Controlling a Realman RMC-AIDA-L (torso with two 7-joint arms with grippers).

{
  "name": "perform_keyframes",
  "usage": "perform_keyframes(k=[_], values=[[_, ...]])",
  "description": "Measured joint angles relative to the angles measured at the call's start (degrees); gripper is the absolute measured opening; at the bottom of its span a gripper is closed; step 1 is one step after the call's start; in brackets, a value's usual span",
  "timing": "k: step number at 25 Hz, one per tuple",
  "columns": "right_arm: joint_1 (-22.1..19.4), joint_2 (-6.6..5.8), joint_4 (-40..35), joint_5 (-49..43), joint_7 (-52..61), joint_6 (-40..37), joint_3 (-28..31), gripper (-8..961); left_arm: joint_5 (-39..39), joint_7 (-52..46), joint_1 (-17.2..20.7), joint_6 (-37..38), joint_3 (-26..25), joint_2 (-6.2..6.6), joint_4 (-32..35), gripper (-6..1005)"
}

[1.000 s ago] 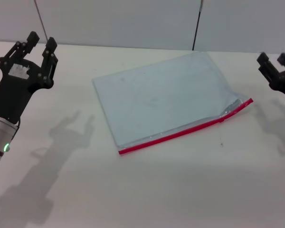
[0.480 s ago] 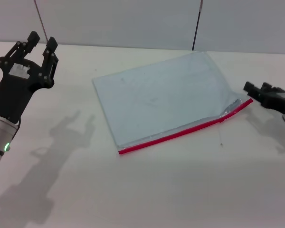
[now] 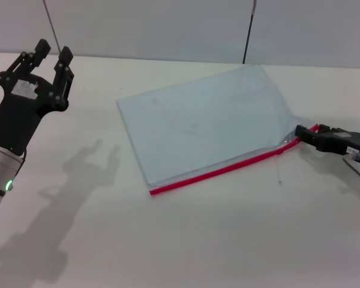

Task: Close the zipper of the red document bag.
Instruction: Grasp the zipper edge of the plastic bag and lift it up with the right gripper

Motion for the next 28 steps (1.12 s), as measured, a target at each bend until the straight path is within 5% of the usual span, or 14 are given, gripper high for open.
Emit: perform_keyframes(k=[17,22,28], values=[[3.14,0.17,2.38,-3.56,2.11,0.2,-2.14,694,0.0,0.0,-0.22,0.0,0.0,0.0,0.0,381],[3.38,0.03,2.42,-3.65,4.22,0.23,-4.12,501,-0.07,0.0,-0.21,0.0,0.0,0.0,0.0,380],[3.83,0.08,2.4,-3.69,4.71,-0.1,-5.71,406,-0.09,0.0,-0.2,0.0,0.0,0.0,0.0,379]])
